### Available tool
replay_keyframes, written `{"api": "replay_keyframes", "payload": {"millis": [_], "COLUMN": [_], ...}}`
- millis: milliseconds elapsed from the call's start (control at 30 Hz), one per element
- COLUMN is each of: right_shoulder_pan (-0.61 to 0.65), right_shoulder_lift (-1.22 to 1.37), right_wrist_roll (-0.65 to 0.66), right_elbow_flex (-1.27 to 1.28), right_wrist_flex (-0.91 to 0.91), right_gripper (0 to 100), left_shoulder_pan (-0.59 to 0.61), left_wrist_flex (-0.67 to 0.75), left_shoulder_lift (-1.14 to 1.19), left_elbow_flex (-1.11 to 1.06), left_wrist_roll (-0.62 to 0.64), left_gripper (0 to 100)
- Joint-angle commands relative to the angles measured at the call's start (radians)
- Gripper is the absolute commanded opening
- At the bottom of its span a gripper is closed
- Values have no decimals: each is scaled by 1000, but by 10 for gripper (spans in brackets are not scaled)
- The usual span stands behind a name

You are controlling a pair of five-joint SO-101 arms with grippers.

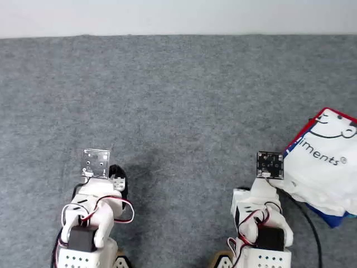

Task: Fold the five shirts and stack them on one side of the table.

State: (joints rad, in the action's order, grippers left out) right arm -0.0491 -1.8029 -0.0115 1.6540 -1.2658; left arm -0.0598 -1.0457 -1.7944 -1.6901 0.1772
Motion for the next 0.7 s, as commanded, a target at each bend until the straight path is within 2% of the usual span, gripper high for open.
{"api": "replay_keyframes", "payload": {"millis": [0, 300, 367, 500, 533, 667], "right_shoulder_pan": [-2, -5, -33, -173, -183, -101], "right_shoulder_lift": [-10, -10, -10, -10, -8, -8], "right_wrist_roll": [-5, -25, -112, -381, -411, -367], "right_elbow_flex": [29, 28, 25, 28, 28, 28], "right_wrist_flex": [-22, -41, -42, -45, -45, -51], "right_gripper": [9, 9, 9, 9, 9, 9], "left_shoulder_pan": [-17, -12, -11, -11, -11, -20], "left_wrist_flex": [25, 23, 11, -8, -14, -132], "left_shoulder_lift": [-9, -8, -6, -9, -8, -8], "left_elbow_flex": [5, 5, 5, 5, 5, 5], "left_wrist_roll": [11, 8, 9, 6, 6, 11], "left_gripper": [14, 14, 14, 14, 14, 14]}}
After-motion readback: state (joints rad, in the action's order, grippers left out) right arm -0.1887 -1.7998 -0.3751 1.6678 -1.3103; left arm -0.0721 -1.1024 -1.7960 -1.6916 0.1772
